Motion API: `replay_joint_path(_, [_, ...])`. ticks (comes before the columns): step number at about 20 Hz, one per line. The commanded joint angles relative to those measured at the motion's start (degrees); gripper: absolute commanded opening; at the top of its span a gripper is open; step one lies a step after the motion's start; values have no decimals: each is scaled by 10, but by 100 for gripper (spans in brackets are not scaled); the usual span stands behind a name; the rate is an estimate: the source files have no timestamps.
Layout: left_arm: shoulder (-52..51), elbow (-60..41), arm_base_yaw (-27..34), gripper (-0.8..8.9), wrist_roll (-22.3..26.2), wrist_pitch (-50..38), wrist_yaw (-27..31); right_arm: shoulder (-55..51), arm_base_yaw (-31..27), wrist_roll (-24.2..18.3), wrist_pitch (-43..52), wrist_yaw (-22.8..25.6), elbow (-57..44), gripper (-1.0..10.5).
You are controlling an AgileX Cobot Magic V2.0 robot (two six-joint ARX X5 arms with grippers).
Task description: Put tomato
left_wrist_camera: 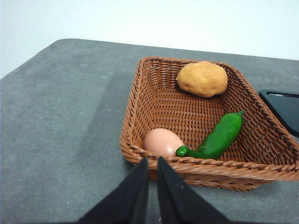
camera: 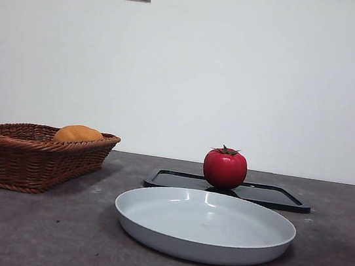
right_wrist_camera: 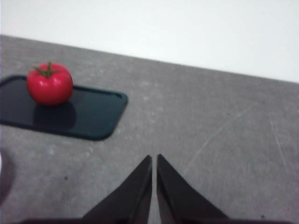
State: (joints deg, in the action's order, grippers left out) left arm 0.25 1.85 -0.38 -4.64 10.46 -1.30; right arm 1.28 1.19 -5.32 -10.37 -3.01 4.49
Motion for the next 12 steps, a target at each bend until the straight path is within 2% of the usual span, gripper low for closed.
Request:
replay_joint_path(1, [-1,-12,1,28,-4,3,-4,-11,-2,3,14,0,-20,10])
replay_joint_path(12, [-1,-12,1,28,-4,3,-4,-11,-9,16,0,3,-39,9])
